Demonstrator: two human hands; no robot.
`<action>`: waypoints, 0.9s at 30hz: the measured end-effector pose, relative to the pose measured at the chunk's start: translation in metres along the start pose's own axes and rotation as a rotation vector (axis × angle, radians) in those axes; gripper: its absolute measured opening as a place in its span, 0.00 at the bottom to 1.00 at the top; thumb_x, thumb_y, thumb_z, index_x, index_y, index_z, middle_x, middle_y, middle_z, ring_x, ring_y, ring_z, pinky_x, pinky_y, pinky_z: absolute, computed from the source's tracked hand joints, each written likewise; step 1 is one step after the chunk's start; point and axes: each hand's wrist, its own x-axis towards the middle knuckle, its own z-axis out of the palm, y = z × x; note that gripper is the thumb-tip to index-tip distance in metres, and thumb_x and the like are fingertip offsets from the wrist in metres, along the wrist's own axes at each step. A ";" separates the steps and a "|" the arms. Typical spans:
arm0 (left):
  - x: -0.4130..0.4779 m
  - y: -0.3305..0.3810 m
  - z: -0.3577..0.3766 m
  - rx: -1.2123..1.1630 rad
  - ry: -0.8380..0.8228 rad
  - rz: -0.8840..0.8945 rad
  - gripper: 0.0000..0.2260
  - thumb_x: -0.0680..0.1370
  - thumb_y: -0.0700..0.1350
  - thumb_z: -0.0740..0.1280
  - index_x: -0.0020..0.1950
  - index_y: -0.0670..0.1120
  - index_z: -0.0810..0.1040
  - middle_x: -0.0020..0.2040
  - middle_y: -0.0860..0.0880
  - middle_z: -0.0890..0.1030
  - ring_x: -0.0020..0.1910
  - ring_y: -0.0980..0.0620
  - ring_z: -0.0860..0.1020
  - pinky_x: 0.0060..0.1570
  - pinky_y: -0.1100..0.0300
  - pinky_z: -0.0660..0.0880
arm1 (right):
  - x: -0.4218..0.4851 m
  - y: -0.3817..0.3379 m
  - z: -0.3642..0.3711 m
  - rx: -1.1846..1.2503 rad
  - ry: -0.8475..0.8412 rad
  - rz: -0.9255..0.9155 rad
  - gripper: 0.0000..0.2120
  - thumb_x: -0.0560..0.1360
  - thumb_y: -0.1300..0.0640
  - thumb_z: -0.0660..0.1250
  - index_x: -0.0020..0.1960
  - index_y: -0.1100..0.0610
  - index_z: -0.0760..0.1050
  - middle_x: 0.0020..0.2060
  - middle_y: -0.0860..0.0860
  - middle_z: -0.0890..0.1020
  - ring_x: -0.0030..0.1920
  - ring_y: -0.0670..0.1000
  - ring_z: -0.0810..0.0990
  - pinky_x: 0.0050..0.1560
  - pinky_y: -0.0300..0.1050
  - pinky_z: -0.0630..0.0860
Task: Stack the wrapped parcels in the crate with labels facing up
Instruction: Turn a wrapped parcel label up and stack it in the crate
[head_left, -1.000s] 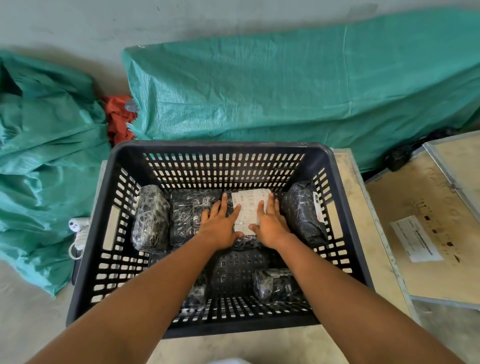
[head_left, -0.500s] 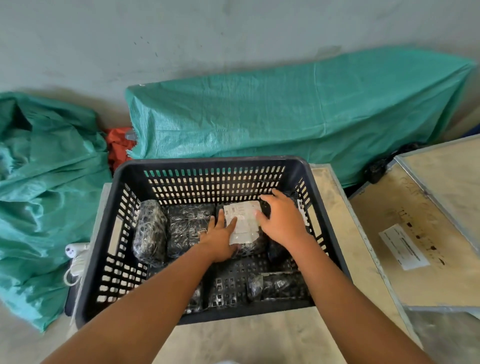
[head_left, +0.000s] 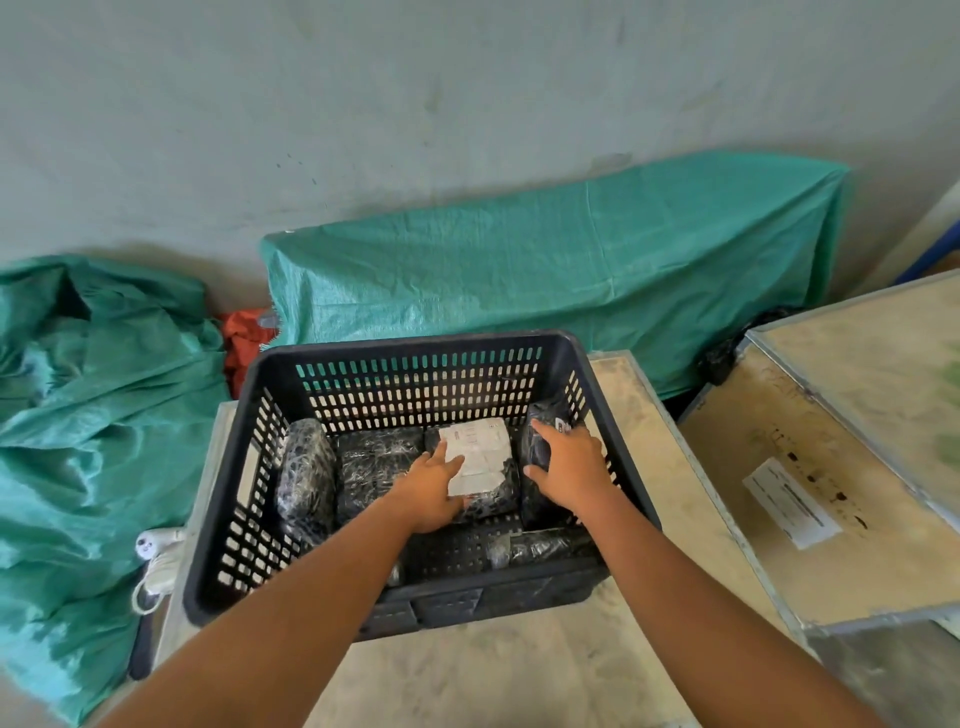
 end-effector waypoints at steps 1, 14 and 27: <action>-0.001 0.001 -0.001 0.001 0.005 0.011 0.36 0.80 0.56 0.66 0.83 0.49 0.52 0.83 0.44 0.44 0.81 0.40 0.48 0.76 0.37 0.57 | 0.000 -0.001 -0.001 -0.022 -0.014 -0.016 0.37 0.77 0.39 0.68 0.82 0.44 0.58 0.65 0.61 0.78 0.66 0.63 0.74 0.67 0.53 0.68; -0.013 0.037 -0.018 -0.209 0.153 0.168 0.38 0.77 0.56 0.71 0.82 0.51 0.56 0.83 0.47 0.52 0.81 0.45 0.55 0.78 0.48 0.56 | 0.014 -0.011 -0.026 0.297 0.018 0.029 0.31 0.75 0.57 0.71 0.77 0.53 0.70 0.69 0.59 0.77 0.65 0.60 0.78 0.65 0.46 0.75; -0.026 0.078 -0.052 -0.365 0.875 0.365 0.46 0.77 0.52 0.70 0.82 0.57 0.39 0.70 0.47 0.71 0.59 0.53 0.75 0.48 0.59 0.78 | 0.013 -0.041 -0.139 1.081 0.062 -0.011 0.28 0.76 0.52 0.74 0.73 0.57 0.74 0.71 0.56 0.75 0.44 0.57 0.87 0.36 0.52 0.86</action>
